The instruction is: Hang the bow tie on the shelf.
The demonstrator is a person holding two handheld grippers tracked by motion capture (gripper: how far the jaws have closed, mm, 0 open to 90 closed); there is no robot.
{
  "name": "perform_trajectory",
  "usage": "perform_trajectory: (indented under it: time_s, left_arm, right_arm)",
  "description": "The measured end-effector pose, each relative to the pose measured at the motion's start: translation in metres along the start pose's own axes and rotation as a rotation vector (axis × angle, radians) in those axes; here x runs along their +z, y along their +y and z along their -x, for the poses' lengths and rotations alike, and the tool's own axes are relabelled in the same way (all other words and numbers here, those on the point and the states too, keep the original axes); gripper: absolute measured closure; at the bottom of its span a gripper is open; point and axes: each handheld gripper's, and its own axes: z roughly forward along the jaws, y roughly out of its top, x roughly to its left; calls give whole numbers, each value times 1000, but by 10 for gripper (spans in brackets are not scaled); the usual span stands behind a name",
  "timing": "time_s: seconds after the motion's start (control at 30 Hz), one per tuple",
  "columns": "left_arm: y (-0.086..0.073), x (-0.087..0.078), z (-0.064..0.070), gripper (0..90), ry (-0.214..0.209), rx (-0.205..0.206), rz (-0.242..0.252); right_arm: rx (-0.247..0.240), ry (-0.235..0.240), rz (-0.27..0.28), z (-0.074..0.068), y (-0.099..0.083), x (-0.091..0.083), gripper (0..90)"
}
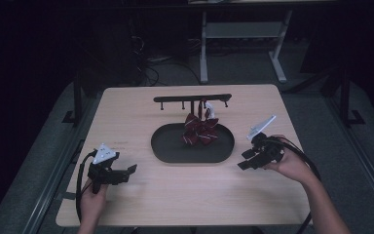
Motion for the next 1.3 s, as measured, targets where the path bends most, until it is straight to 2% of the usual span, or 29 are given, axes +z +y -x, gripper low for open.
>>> perform_trajectory:
  time_s: [0.27, 0.6, 1.03, 1.3]
  left_arm:
    - [0, 0, 0, 163, 1, 0, -1]
    - [0, 1, 1, 163, 0, 6, -4]
    - [0, 1, 1, 163, 1, 6, -3]
    - [0, 1, 1, 163, 3, 7, -4]
  right_arm:
    - [10, -5, 10, -3, -12, -1, 468]
    - [23, 11, 41, -8, -28, 0, 468]
    - [44, 9, 47, -14, -44, 3, 466]
    - [57, 4, 65, -23, -55, 5, 463]
